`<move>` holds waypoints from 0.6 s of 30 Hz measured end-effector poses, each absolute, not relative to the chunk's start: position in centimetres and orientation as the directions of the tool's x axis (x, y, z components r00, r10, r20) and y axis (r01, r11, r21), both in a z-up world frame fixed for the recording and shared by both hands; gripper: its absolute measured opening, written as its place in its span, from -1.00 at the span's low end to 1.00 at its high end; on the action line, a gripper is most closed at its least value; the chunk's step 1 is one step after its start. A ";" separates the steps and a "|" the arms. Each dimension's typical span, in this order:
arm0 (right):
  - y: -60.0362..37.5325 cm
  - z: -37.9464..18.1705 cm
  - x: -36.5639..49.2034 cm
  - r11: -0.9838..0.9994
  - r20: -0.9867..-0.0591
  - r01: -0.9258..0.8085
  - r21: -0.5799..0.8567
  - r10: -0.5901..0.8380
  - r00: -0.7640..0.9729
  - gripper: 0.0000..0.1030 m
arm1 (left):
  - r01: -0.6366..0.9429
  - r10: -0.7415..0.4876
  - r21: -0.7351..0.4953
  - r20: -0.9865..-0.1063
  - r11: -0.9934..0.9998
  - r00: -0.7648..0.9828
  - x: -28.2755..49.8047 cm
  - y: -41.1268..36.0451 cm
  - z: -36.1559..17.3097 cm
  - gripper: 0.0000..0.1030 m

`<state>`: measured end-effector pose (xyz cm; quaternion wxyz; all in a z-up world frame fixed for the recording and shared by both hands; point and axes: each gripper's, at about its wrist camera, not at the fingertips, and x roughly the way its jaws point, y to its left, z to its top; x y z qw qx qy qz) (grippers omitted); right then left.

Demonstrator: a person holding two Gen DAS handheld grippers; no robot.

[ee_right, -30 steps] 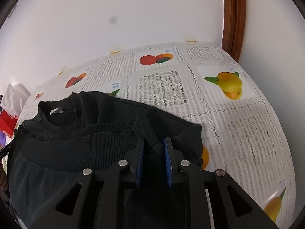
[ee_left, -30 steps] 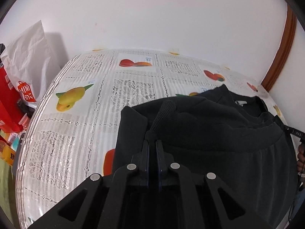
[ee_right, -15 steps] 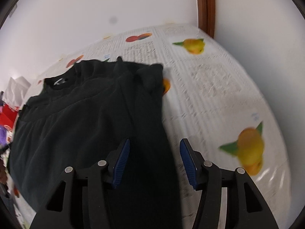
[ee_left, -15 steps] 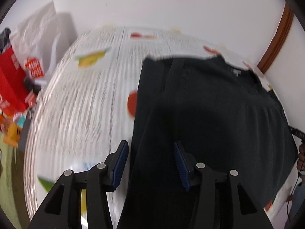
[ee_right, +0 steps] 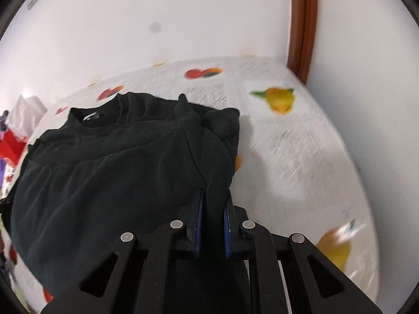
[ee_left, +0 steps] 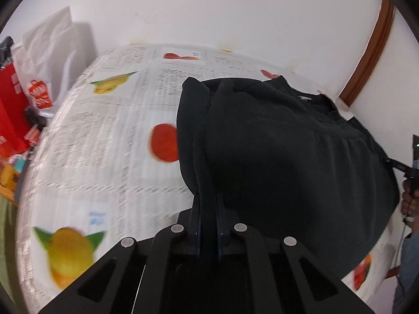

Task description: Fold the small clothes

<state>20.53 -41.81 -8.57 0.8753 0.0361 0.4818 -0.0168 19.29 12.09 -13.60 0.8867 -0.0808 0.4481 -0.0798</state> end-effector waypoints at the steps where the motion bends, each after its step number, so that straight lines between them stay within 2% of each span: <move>1: -42.4 -8.5 21.3 0.996 -0.845 0.080 0.039 -0.010 0.535 -0.76 | 0.070 -0.226 -0.229 -0.778 0.971 0.587 19.8 11.7 -13.6 -0.84; 6: -45.1 -9.9 23.3 0.983 -0.855 0.168 0.069 -0.028 0.518 -0.72 | 0.064 -0.221 -0.228 -0.779 0.971 0.587 21.8 9.9 -13.9 -0.83; 8: -45.3 -10.4 22.8 0.981 -0.860 0.179 0.073 -0.029 0.510 -0.66 | 0.062 -0.199 -0.202 -0.784 0.977 0.588 21.6 9.7 -14.0 -0.75; 12: -44.5 -9.9 20.2 0.979 -0.850 0.206 -0.011 -0.118 0.514 -0.34 | 0.052 -0.190 -0.197 -0.792 0.979 0.580 20.3 9.8 -14.1 -0.70; 18: -44.4 -9.6 14.6 0.964 -0.832 0.261 -0.049 -0.184 0.524 -0.31 | 0.051 -0.170 -0.174 -0.785 0.983 0.596 16.9 10.9 -13.9 -0.65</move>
